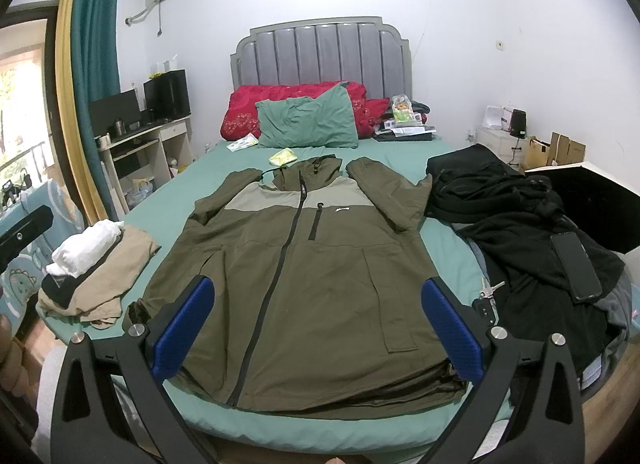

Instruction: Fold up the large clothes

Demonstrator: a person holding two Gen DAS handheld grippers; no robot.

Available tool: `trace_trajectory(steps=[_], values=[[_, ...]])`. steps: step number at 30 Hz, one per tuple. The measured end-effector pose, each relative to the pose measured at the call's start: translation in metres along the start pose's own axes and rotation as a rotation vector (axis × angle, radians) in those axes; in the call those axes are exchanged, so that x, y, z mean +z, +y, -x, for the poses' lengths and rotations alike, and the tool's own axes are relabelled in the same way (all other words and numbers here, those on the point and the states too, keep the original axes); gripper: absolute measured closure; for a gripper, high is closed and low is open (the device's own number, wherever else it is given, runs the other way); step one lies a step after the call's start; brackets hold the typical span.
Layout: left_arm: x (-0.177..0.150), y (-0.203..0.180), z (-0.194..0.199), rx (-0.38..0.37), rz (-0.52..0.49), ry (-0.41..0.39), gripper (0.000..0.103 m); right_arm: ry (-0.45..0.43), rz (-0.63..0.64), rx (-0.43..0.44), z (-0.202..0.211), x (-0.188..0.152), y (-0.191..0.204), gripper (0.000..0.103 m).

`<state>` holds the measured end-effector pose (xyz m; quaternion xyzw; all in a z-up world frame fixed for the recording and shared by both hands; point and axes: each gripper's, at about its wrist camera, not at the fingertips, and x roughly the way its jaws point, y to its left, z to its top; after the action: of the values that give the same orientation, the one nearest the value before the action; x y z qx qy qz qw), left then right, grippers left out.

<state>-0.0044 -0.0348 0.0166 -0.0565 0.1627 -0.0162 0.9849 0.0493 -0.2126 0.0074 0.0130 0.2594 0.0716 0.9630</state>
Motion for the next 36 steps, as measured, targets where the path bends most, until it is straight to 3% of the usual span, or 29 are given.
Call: trace_trajectory(steps=[5,13,16,19,25,31,36], values=[[0.002,-0.005,-0.002,-0.049,0.032,0.003,0.03,0.002,0.0,0.0,0.0,0.001,0.0,0.001],[0.004,-0.005,-0.028,-0.024,-0.069,0.019,0.03,0.03,0.007,-0.004,-0.018,0.008,-0.004,0.001],[0.003,0.007,-0.055,-0.051,-0.076,0.068,0.02,0.045,0.017,-0.007,-0.038,0.011,-0.005,0.001],[0.002,0.023,-0.086,-0.042,-0.078,0.111,0.02,0.072,0.031,-0.004,-0.069,0.017,-0.007,0.001],[0.005,0.056,-0.146,-0.005,-0.08,0.095,0.02,0.142,0.072,-0.014,-0.139,0.021,-0.021,0.001],[0.002,0.098,-0.245,-0.009,-0.039,0.177,0.02,0.206,0.066,-0.025,-0.224,0.041,-0.051,0.001],[-0.002,0.139,-0.322,0.04,-0.019,0.203,0.02,0.245,0.04,-0.037,-0.301,0.064,-0.08,0.002]])
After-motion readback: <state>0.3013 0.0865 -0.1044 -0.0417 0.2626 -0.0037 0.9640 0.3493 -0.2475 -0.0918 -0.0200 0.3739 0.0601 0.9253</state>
